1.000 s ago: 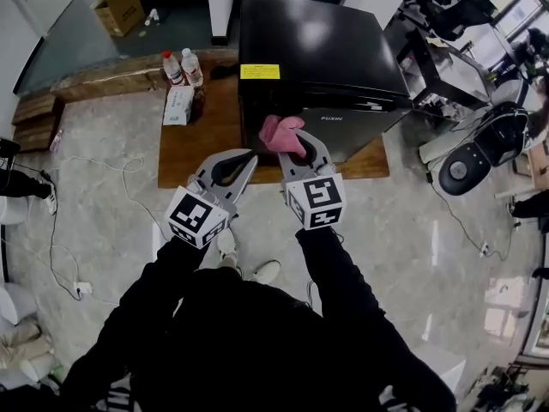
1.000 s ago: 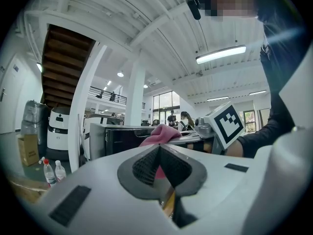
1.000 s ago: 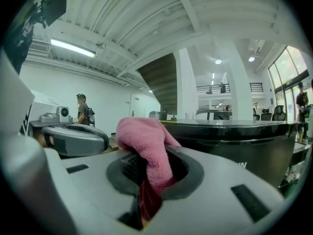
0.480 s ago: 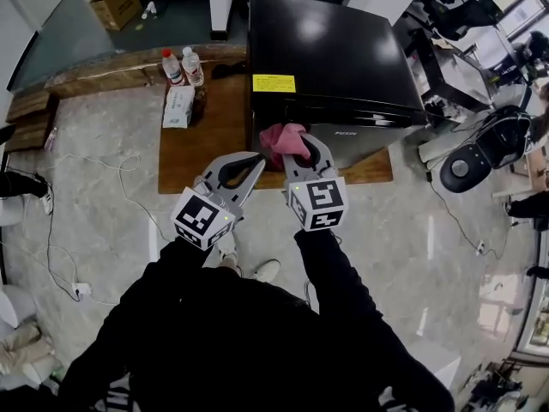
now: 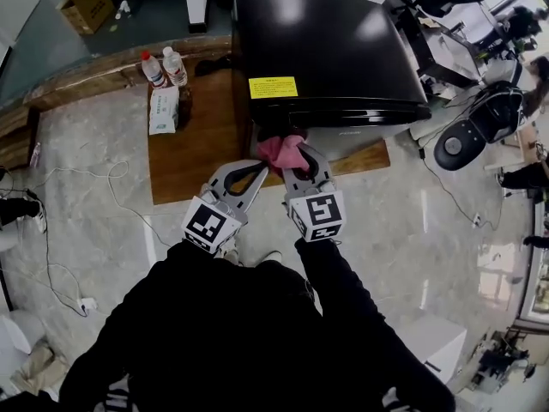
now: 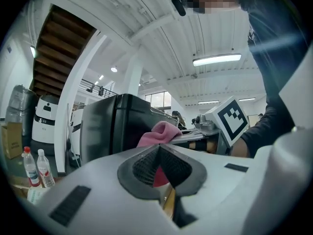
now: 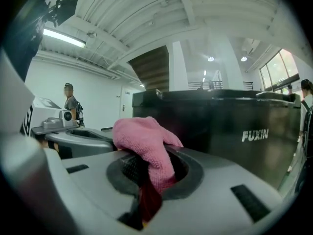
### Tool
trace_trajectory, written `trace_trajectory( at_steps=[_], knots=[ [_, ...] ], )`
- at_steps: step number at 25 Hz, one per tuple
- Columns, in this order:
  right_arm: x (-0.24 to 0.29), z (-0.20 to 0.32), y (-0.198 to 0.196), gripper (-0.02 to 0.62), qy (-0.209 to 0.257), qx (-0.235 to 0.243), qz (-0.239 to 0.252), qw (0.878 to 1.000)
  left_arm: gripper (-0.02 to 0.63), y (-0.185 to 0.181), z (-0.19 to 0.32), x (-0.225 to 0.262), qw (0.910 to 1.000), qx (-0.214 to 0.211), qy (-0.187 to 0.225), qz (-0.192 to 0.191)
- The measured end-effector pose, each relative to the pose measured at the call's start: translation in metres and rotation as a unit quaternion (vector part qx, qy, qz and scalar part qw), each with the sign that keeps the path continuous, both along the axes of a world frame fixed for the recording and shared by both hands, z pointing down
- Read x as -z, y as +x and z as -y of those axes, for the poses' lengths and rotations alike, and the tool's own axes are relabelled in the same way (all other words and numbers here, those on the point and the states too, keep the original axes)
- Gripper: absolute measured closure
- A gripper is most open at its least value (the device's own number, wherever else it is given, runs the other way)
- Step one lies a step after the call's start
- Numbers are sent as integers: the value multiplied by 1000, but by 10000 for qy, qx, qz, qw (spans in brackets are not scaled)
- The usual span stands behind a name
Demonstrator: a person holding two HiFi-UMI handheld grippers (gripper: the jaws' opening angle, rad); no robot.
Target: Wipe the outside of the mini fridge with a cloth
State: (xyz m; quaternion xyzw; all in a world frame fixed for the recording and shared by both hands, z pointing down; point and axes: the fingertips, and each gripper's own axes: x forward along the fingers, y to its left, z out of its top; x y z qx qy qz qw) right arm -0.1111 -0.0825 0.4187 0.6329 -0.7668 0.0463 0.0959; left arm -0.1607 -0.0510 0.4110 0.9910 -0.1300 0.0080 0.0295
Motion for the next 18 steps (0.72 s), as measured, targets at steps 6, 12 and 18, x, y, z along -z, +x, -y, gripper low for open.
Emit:
trace_trajectory(
  at_steps=[6,12,18],
  knots=[
    [-45,5,2,539,-306,-175,-9,9994,600,3,8,-41,9996,-218,-92,132],
    [-106,5,9,540,-850,-154,95,9962,600,12,13,-78,9988,-262,-204,353],
    [-164,6,16,541,-1368,20,383,9899,600,21,20,-129,9965,-58,-448,706]
  ],
)
